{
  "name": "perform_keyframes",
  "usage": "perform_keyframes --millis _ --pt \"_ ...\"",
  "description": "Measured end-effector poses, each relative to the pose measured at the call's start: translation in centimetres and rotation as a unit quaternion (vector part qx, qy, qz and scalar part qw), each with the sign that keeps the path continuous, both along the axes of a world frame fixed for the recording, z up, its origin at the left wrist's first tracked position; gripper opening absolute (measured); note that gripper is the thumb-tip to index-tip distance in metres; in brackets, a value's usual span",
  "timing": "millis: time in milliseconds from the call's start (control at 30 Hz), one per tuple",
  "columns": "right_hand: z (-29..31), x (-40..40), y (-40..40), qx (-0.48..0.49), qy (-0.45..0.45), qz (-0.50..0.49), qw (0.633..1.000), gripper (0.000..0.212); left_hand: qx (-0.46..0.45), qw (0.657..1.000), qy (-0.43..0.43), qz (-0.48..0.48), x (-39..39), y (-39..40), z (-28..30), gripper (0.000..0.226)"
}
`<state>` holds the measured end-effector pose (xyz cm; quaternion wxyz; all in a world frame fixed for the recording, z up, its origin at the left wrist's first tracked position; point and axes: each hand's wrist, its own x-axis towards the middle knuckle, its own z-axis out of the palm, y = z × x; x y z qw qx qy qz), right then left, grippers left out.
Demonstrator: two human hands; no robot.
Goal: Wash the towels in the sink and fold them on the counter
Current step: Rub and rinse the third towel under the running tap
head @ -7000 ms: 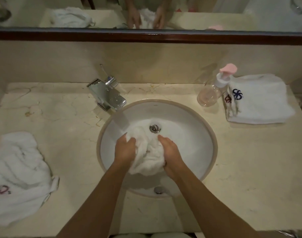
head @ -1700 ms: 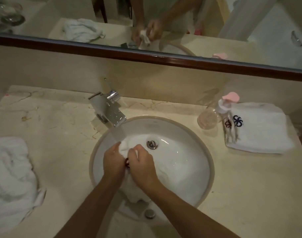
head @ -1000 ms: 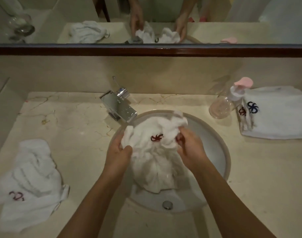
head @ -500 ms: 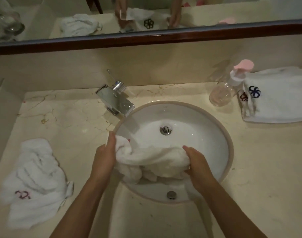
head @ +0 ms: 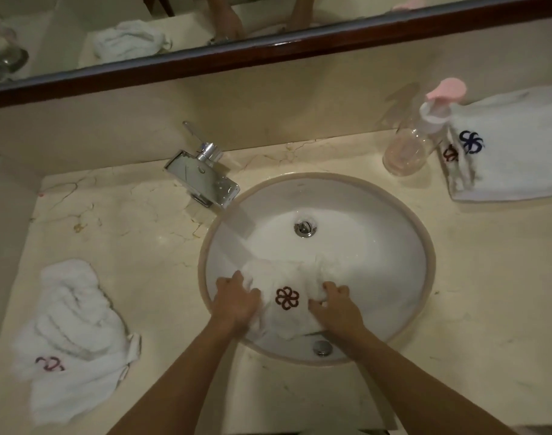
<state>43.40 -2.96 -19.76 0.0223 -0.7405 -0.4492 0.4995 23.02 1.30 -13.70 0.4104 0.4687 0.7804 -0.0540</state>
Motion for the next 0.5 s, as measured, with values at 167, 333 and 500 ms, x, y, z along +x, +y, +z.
perform_keyframes --millis 167,333,500 --pt "0.1 -1.0 0.6 0.013 0.107 -0.155 0.982 0.025 -0.039 0.999 -0.029 0.008 1.4 -0.3 -1.2 0.057" --pt "2.7 0.0 2.1 -0.068 0.293 -0.306 0.903 0.017 0.011 0.959 -0.247 0.139 0.6 1.5 2.8 0.027" --pt "5.2 1.1 2.4 0.031 0.301 -0.277 0.912 0.025 0.012 0.819 -0.478 0.318 -0.1 1.6 4.5 0.031"
